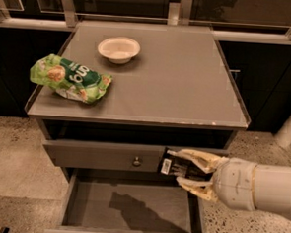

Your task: Pick rxbar chocolate from middle drawer and place on counter

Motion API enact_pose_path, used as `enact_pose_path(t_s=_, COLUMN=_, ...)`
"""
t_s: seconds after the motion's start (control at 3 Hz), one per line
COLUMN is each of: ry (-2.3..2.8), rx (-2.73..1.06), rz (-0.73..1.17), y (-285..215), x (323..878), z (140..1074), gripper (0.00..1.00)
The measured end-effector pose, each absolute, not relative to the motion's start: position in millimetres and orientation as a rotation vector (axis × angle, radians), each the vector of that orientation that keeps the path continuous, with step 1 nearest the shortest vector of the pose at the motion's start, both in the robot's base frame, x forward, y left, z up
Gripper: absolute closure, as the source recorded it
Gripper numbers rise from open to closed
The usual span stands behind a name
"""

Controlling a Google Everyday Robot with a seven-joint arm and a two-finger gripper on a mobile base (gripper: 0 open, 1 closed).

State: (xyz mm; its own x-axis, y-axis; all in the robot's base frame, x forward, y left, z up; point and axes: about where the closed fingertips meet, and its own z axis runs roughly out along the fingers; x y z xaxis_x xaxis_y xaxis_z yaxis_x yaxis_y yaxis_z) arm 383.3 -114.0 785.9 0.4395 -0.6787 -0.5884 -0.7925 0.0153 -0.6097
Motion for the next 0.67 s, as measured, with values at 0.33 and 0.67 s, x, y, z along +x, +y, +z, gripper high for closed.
enact_pose_path(t_s=0.33, ry=1.231, rx=-1.744, rz=0.030, y=-111.4, x=414.5, z=842.9, gripper=1.00)
enact_pose_path(t_s=0.67, ry=1.236, rx=-1.738, rz=0.048, y=-109.2, x=416.0, z=840.6, gripper=1.00)
